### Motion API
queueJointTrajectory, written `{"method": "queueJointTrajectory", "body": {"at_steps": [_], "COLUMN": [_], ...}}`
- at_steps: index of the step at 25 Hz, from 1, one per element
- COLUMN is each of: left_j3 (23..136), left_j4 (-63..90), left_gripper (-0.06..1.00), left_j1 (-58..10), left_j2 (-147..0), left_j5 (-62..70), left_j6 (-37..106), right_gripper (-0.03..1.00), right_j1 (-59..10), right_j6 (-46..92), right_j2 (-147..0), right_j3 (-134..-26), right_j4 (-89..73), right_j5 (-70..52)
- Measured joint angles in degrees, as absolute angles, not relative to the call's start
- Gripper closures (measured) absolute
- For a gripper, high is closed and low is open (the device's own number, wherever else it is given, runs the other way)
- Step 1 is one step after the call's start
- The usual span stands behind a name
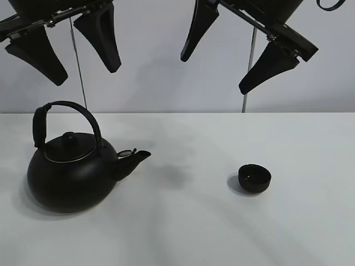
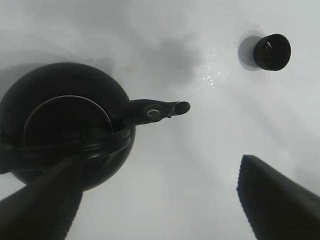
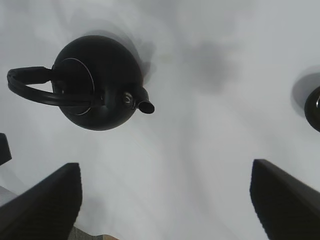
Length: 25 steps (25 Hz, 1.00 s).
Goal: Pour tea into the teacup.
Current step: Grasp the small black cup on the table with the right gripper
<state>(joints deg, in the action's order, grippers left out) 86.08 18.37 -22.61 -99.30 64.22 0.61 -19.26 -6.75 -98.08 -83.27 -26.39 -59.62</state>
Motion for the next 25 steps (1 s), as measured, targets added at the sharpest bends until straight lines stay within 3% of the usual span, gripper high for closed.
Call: {"method": "queueJointTrajectory", "body": {"at_steps": [11, 17, 25], "left_j3": [86.08, 86.08, 86.08], "left_j4": [18.37, 18.37, 18.37], "left_gripper": [0.33, 0.33, 0.33], "left_j1": [-22.61, -22.61, -22.61], "left_j2": [-99.3, -99.3, -99.3], "left_j5": [64.22, 64.22, 64.22], "left_j6": [0.61, 0.61, 0.61], "right_gripper": [0.34, 0.34, 0.34], "right_j1": [-19.26, -19.26, -19.26], "right_j6": [4.59, 2.51, 1.98], "right_j2": [-98.08, -101.53, -105.85], "right_j3": [-83.27, -82.02, -72.65], "right_j4": [-12.76, 0.0, 2.06], "right_j5": [-60.33, -60.21, -47.82]}}
